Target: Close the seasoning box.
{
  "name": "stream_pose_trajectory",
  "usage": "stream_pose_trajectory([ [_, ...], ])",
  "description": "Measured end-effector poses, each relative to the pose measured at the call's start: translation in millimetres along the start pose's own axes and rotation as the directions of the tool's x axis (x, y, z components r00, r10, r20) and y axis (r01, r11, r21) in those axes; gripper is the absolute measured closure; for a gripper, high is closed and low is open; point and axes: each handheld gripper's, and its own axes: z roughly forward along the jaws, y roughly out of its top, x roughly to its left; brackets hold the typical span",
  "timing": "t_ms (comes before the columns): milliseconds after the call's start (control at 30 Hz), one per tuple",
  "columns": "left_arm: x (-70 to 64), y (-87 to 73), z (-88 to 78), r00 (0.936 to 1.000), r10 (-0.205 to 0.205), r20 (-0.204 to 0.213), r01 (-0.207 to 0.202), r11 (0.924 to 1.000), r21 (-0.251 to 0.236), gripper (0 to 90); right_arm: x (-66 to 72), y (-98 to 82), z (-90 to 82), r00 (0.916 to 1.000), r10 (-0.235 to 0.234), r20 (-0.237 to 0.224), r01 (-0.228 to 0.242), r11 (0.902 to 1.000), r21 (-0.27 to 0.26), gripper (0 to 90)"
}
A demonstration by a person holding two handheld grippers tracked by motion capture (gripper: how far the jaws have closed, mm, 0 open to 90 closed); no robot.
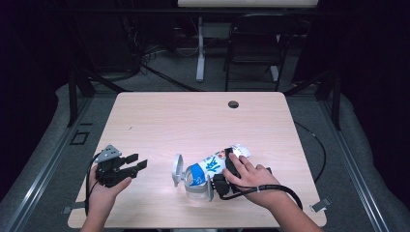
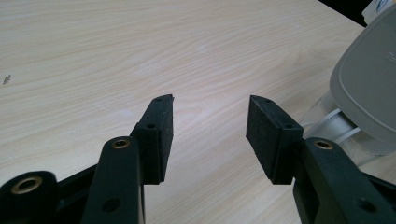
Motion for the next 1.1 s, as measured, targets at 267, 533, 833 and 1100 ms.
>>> stream_pose_trajectory([
  [267,0.1,0.0,-0.1,1.0,-0.001,0.0,0.001,1.0,-0.001,51.8,-0.2,0.2,-0.1,1.0,-0.005,0.002,0.005,1.0,0.002,45.4],
  [533,0.2,-0.1,-0.1,1.0,-0.001,-0.001,0.001,1.0,0.0,51.8,-0.4,0.4,-0.6,0.9999,-0.01,0.004,0.009,0.9999,0.004,45.5],
  [833,0.7,-0.4,0.1,1.0,-0.002,-0.002,0.002,1.0,0.0,51.8,-0.6,0.4,-0.7,0.9998,-0.017,0.008,0.017,0.9998,0.005,45.6],
  [1100,0.9,-0.3,-0.3,1.0,-0.003,-0.003,0.003,1.0,-0.001,51.8,-1.0,0.7,-1.0,0.9996,-0.025,0.012,0.025,0.9997,0.008,45.9],
])
